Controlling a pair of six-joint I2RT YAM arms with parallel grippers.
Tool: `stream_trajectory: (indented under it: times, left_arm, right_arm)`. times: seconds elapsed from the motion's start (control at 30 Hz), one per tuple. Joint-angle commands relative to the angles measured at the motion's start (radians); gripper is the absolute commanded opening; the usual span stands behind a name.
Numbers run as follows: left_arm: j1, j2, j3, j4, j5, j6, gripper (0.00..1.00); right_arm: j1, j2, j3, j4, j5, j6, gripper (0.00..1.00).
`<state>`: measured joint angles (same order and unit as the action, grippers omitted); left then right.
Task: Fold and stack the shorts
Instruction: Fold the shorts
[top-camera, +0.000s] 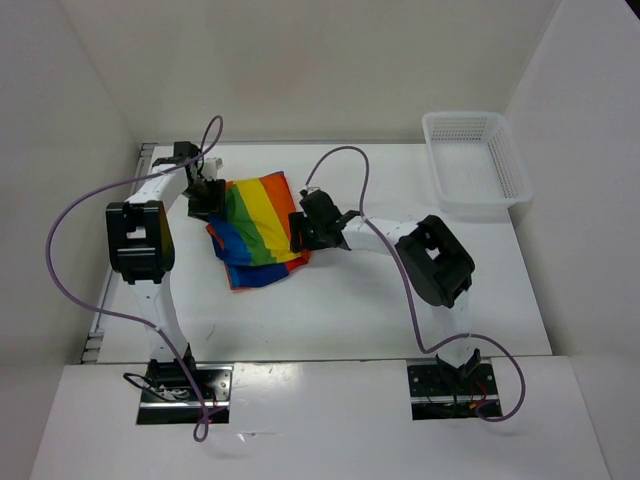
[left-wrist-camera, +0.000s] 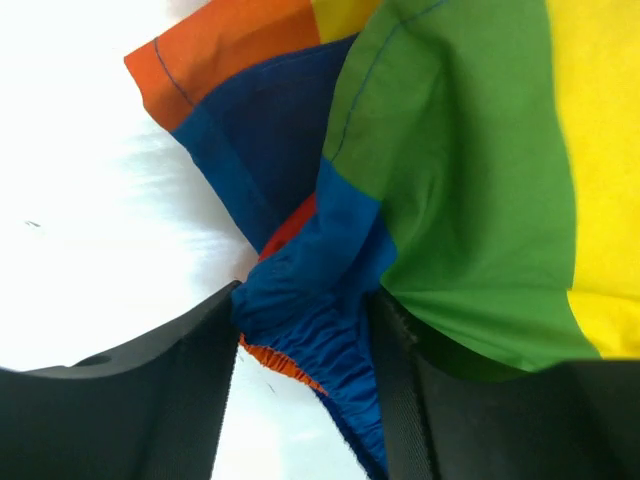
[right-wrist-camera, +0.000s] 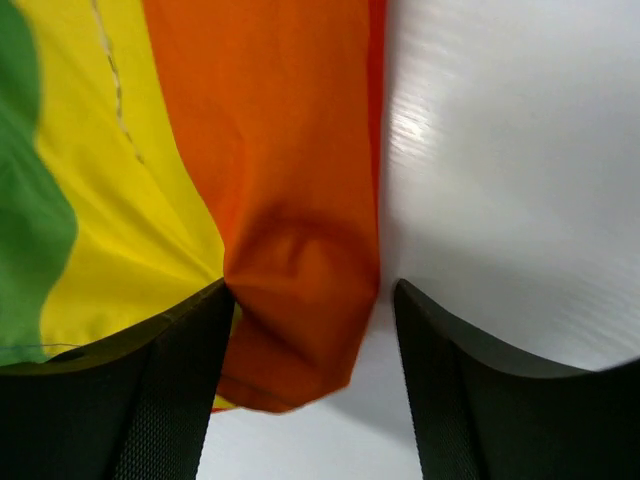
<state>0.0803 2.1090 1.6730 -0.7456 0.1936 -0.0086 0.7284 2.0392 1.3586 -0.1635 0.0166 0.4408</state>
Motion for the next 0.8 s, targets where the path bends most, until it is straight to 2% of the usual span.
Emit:
stream_trajectory:
  times: [0.0,0.1,0.17,0.27,0.3,0.37,0.53,0.67,0.73,0.77]
  left_arm:
    - [0.006,-0.003,0.016,0.075,-0.074,0.009,0.59]
    - [0.006,0.006,-0.004,0.086,-0.060,0.009,0.57]
    - [-0.004,0.006,-0.031,0.095,-0.024,0.009,0.57]
    - [-0.014,0.006,-0.041,0.117,0.018,0.009,0.57]
    - [-0.014,0.006,-0.041,0.117,0.039,0.009,0.57]
    - [-0.024,0.006,-0.041,0.117,0.073,0.009,0.56]
    - [-0.063,-0.003,-0.010,0.117,0.138,0.009,0.55]
    - [-0.145,0.032,0.039,0.117,0.150,0.009,0.55]
    - [-0.191,0.046,0.060,0.117,0.150,0.009,0.55]
    - [-0.212,0.057,0.077,0.117,0.136,0.009,0.55]
  right_arm:
    - [-0.021,-0.040,-0.067,0.039,-0.033,0.070,0.71]
    - [-0.021,-0.050,-0.122,0.068,-0.094,0.090,0.71]
    - [-0.021,-0.050,-0.150,0.088,-0.174,0.099,0.67]
    - [-0.021,-0.050,-0.170,0.107,-0.216,0.099,0.38]
    - [-0.021,-0.068,-0.170,0.107,-0.225,0.099,0.19]
    - [-0.032,-0.086,-0.206,0.116,-0.237,0.108,0.01]
    - [-0.072,-0.230,-0.335,0.105,-0.167,0.163,0.00]
    - [-0.095,-0.400,-0.458,0.044,-0.087,0.194,0.00]
    - [-0.113,-0.436,-0.502,0.022,-0.063,0.194,0.00]
    - [-0.139,-0.462,-0.515,0.009,-0.054,0.203,0.04]
